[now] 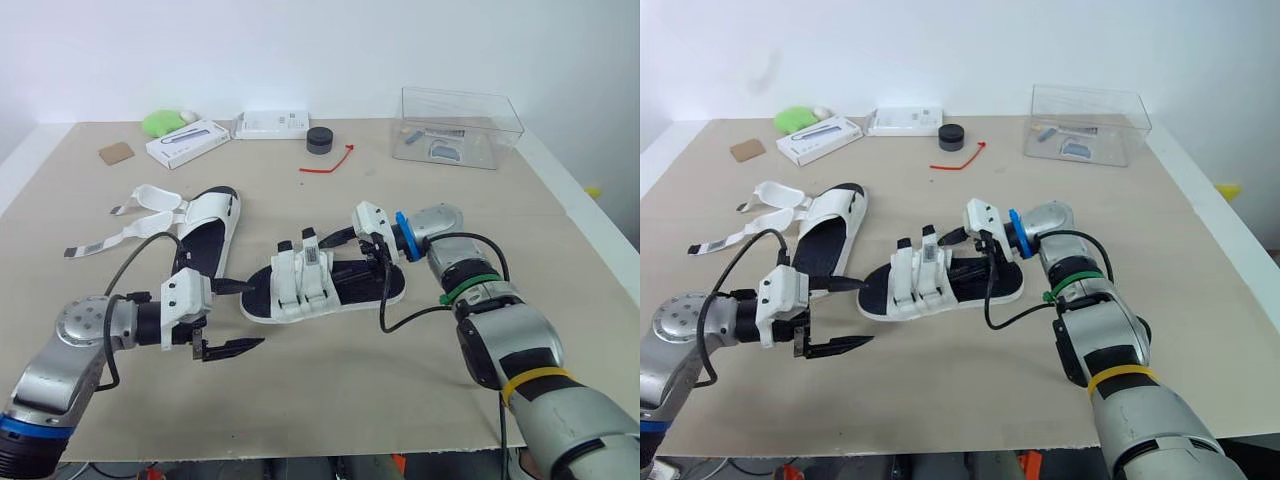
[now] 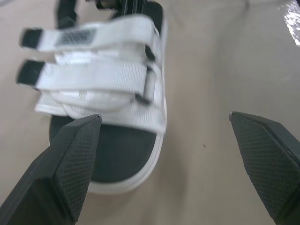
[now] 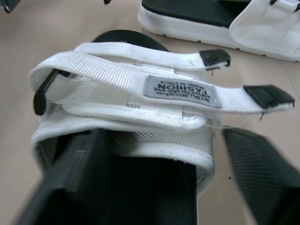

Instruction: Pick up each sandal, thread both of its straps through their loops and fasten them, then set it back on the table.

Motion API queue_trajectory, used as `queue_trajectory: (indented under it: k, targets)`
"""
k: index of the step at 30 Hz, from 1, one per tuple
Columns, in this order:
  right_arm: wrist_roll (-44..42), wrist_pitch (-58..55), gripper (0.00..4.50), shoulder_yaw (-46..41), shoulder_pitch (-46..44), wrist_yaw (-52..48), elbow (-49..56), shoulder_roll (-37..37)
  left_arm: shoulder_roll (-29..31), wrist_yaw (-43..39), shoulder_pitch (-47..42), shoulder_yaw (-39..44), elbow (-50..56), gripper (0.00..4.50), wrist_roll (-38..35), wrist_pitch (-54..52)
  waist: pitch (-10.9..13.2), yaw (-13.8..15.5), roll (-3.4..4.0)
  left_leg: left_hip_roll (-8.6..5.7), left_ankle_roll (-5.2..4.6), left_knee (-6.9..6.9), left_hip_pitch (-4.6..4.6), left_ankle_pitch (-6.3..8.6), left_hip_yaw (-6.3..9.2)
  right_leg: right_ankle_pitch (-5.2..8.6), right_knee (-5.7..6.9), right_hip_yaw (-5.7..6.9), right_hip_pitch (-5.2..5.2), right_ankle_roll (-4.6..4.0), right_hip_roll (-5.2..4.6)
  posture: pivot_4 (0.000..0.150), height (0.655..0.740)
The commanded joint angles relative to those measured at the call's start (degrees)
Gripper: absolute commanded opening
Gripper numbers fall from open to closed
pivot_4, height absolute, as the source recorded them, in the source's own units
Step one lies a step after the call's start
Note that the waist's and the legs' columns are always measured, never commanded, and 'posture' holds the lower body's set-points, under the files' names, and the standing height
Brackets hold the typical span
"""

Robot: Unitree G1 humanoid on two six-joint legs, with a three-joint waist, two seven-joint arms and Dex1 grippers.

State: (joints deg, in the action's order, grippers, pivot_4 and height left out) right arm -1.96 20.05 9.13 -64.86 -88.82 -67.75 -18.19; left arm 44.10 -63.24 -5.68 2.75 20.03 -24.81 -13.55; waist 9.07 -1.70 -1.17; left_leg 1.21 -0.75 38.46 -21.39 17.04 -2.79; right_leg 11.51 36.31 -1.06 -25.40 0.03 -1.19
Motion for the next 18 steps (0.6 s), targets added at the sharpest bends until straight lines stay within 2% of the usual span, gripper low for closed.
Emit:
queue_trajectory:
  k: [1, 5, 10, 16, 18]
  targets:
    - [-0.8, 0.0, 1.86, -1.6, -1.8, -1.6, -0.2, 0.8, 0.5, 1.3, 0.3, 1.7, 2.2, 4.5, -0.5, -0.1, 0.0, 0.0, 0.0, 0.0, 0.01, 0.0, 0.0, 0.0, 0.01, 0.0, 0.0, 0.0, 0.0, 0.0, 0.01, 0.15, 0.74]
    - [-1.4, -2.5, 0.17, -2.6, -1.4, -1.2, 0.0, 1.1, 0.2, 2.6, 0.6, 1.8, 3.1, 4.5, -0.9, -0.7, 0.0, 0.0, 0.0, 0.0, 0.02, 0.0, 0.01, -0.01, 0.0, 0.0, 0.02, 0.0, 0.0, 0.0, 0.01, 0.15, 0.74]
    - [-2.0, -3.8, 0.08, -3.3, 0.8, 0.1, 2.3, 1.2, 0.1, 3.3, 1.2, 1.2, 3.5, 4.5, -0.7, -0.6, 0.0, 0.0, 0.0, 0.0, 0.03, 0.0, 0.01, -0.02, 0.0, 0.0, 0.03, 0.0, 0.0, 0.0, 0.01, 0.15, 0.74]
    - [-5.1, -16.3, 0.08, -10.4, 3.0, 19.3, 13.0, -2.1, -1.7, 6.4, 0.0, 0.3, 3.3, 4.5, 0.2, -0.7, 0.0, 0.1, 0.0, -0.01, 0.16, 0.04, 0.0, -0.09, 0.01, 0.0, 0.13, -0.01, -0.01, 0.0, -0.02, 0.15, 0.74]
    - [-4.5, -21.5, 0.08, -13.3, 6.0, 29.9, 19.0, -4.0, -2.3, 6.9, -0.1, -0.4, 3.3, 4.5, 0.5, -0.7, 0.0, 0.4, -0.01, -0.02, 0.18, 0.04, -0.01, -0.09, 0.03, 0.0, 0.15, 0.0, -0.01, 0.0, -0.03, 0.15, 0.74]
